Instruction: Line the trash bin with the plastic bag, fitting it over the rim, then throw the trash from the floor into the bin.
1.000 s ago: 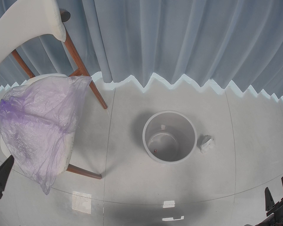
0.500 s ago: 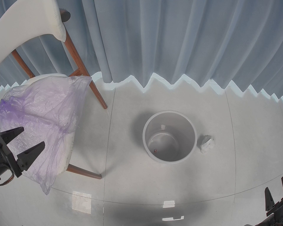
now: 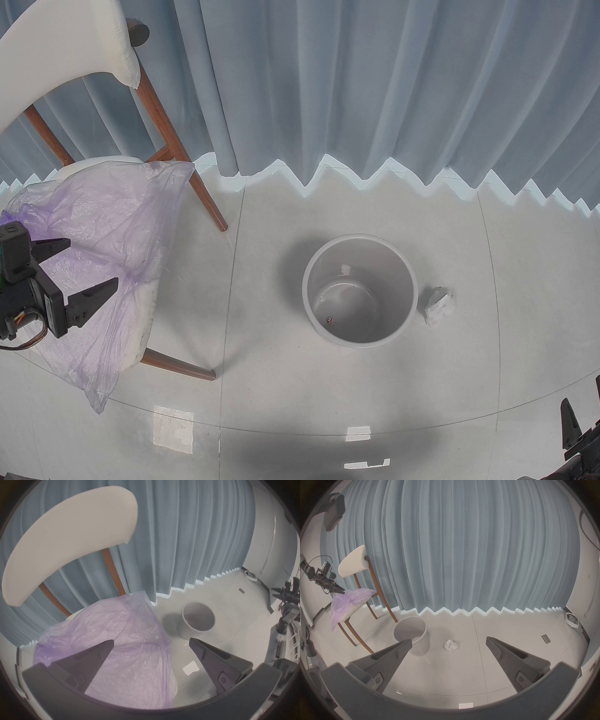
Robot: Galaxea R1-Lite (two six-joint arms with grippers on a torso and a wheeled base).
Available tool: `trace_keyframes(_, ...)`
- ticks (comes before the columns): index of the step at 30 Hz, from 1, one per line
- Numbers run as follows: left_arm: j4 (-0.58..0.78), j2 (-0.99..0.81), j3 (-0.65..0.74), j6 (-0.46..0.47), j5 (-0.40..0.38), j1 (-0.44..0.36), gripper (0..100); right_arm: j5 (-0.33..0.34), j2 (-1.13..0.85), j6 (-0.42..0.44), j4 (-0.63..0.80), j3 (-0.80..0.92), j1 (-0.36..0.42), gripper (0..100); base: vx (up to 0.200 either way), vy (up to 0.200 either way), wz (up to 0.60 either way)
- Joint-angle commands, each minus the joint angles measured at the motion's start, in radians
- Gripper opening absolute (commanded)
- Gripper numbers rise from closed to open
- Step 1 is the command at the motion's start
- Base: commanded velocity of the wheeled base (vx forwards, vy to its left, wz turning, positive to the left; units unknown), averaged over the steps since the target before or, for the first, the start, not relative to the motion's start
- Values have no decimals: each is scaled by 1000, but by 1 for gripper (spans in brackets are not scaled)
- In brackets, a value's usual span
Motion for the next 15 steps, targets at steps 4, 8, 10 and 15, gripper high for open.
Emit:
trace_keyframes(4, -2, 158, -26, 59, 80, -69, 100, 3, -16, 0, 0, 18, 1, 100, 0, 0, 0)
trace_keyframes(8, -9, 190, -40, 59, 171, -174, 100, 3, -16, 0, 0, 18, 1, 100, 0, 0, 0)
trace_keyframes(10, -37, 218, -49, 59, 234, -208, 100, 1, -16, 0, 0, 18, 1, 100, 0, 0, 0)
trace_keyframes(15, -114, 270, -43, 85, 367, -211, 100, 1, -16, 0, 0, 18, -1, 100, 0, 0, 0)
